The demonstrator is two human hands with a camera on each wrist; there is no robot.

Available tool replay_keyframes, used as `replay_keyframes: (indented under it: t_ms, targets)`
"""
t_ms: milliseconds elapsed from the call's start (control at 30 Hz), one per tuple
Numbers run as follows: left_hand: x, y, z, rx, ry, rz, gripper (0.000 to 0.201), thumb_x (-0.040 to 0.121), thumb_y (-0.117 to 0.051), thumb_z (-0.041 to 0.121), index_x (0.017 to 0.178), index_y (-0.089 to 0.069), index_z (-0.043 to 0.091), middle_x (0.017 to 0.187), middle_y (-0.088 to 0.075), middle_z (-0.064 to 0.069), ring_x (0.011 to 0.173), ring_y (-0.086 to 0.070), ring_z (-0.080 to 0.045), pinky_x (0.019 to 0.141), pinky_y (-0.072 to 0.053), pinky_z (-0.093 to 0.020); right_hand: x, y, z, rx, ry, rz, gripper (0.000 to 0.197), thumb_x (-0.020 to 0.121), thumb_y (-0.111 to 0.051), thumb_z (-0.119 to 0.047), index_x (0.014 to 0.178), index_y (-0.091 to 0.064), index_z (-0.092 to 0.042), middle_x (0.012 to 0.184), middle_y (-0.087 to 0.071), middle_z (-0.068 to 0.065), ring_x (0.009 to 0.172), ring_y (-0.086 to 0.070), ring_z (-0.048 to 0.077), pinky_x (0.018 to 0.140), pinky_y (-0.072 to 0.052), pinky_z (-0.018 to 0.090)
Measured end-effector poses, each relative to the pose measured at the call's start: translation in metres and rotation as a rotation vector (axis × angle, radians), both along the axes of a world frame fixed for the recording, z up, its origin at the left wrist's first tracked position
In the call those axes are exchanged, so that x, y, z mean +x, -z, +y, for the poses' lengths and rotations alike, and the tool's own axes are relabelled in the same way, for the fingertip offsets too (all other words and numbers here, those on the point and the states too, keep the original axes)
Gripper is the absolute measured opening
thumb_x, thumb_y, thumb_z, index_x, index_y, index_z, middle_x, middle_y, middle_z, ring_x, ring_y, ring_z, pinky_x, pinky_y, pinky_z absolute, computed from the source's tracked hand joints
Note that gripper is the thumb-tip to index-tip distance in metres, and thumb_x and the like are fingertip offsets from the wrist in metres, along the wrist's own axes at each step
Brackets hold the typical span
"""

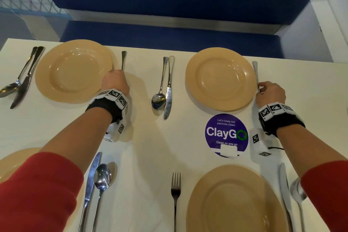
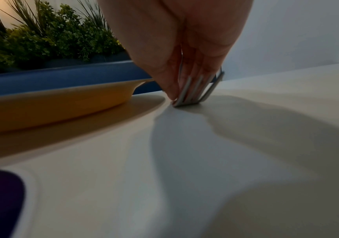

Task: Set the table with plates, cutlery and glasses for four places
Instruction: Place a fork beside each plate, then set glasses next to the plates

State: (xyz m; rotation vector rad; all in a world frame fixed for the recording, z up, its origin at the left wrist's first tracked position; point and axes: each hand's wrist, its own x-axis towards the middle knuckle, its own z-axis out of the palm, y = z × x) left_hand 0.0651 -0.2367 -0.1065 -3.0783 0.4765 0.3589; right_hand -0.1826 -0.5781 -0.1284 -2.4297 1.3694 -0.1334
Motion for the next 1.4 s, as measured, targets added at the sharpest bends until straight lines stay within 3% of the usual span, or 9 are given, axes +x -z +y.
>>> replay_keyframes:
  t_ms: [800, 900, 1067, 1233, 1400]
  targets:
    - [-0.005, -0.004, -0.002, -0.002, -0.041, 0.033, 0.02, 0.092, -0.046, 0.003, 0.105, -0.061, -0.002, 0.104, -0.063, -0.022, 0.097, -0.059, -0.037, 0.073, -0.045, -0.037, 0.003, -0.008, 0.005, 0.029, -0.009, -0.002, 0.033, 0.09, -0.051, 0.001, 0.122, -0.06, -0.002, 0.119, -0.059, 0.026, 0.11, -0.056, 0.04, 0.093, -0.044, 0.038]
    - [-0.011, -0.012, -0.002, -0.068, -0.069, 0.033, 0.022, 0.089, -0.049, 0.003, 0.107, -0.061, -0.002, 0.107, -0.061, -0.022, 0.099, -0.059, -0.037, 0.079, -0.048, -0.039, 0.002, -0.016, 0.013, 0.012, 0.02, -0.04, 0.034, 0.092, -0.047, -0.002, 0.125, -0.057, -0.002, 0.131, -0.048, 0.024, 0.122, -0.046, 0.038, 0.1, -0.038, 0.04]
    - [-0.038, -0.038, -0.014, -0.317, -0.065, 0.041, 0.042, 0.09, -0.052, 0.01, 0.132, -0.052, 0.012, 0.13, -0.055, -0.014, 0.117, -0.053, -0.031, 0.095, -0.044, -0.037, -0.003, -0.044, 0.03, -0.005, 0.017, -0.18, 0.035, 0.091, -0.05, -0.007, 0.126, -0.054, -0.005, 0.136, -0.04, 0.016, 0.128, -0.038, 0.029, 0.103, -0.035, 0.035]
    - [-0.099, -0.071, -0.059, -0.567, 0.076, 0.074, 0.043, 0.088, -0.058, 0.022, 0.131, -0.052, 0.017, 0.121, -0.062, -0.005, 0.108, -0.059, -0.023, 0.092, -0.044, -0.031, -0.022, -0.078, 0.053, 0.031, -0.004, -0.289, 0.041, 0.089, -0.057, -0.02, 0.128, -0.051, -0.01, 0.136, -0.041, 0.011, 0.127, -0.041, 0.026, 0.103, -0.036, 0.033]
    - [-0.191, -0.095, -0.137, -0.757, 0.347, 0.328, 0.046, 0.087, -0.063, 0.027, 0.13, -0.048, 0.021, 0.109, -0.059, 0.002, 0.095, -0.059, -0.014, 0.082, -0.047, -0.026, -0.092, -0.093, 0.055, 0.05, 0.13, -0.394, 0.043, 0.086, -0.061, -0.025, 0.125, -0.053, -0.011, 0.133, -0.043, 0.01, 0.124, -0.045, 0.027, 0.104, -0.036, 0.033]
